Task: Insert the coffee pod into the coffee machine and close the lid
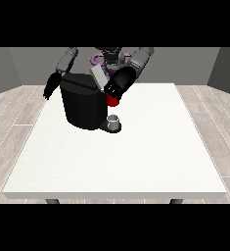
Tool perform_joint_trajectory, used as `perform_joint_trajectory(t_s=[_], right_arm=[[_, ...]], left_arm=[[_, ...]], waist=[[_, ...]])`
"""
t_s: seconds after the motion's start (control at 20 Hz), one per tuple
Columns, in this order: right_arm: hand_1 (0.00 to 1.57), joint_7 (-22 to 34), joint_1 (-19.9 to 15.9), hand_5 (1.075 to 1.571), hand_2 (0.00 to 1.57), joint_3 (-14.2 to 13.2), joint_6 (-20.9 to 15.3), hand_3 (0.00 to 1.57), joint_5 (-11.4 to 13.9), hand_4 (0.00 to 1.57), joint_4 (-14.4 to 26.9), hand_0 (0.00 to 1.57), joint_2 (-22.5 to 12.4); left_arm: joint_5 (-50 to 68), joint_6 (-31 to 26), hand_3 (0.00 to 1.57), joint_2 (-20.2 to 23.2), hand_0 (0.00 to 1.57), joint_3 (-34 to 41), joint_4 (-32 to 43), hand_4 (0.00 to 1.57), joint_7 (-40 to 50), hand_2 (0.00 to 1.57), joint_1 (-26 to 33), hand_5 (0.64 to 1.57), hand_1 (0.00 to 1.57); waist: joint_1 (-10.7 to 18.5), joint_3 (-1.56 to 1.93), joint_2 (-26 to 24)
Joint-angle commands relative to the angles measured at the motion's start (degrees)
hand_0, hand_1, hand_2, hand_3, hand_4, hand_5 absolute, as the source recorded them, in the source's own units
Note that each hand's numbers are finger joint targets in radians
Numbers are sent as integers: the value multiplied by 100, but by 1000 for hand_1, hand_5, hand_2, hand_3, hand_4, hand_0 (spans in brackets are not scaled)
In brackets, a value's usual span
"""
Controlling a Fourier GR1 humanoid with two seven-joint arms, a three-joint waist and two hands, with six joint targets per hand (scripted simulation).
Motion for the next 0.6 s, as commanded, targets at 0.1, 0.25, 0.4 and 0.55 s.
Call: perform_joint_trajectory(t_s=[0.1,0.25,0.4,0.55], right_arm=[[0,189,-192,1571,0,231,-119,0,237,99,-85,0,99],[0,-99,-12,1571,0,50,-94,0,81,71,54,0,68],[0,201,-161,1571,0,125,-212,0,218,147,-73,0,85],[0,-70,-311,1571,0,-94,83,0,-9,185,83,0,-172]], left_arm=[[-85,335,971,-130,1212,17,93,0,-24,1186,-115,1571,1212],[-94,206,966,71,1269,-16,3,0,-372,1236,-49,1571,1269],[-289,542,841,-39,1144,-134,-16,0,-342,1115,22,1571,1144],[-283,293,718,327,999,-56,-11,0,-477,1023,-241,1571,999]], waist=[[-120,-6,171],[8,-5,185],[-46,-6,116],[-48,-3,372]])
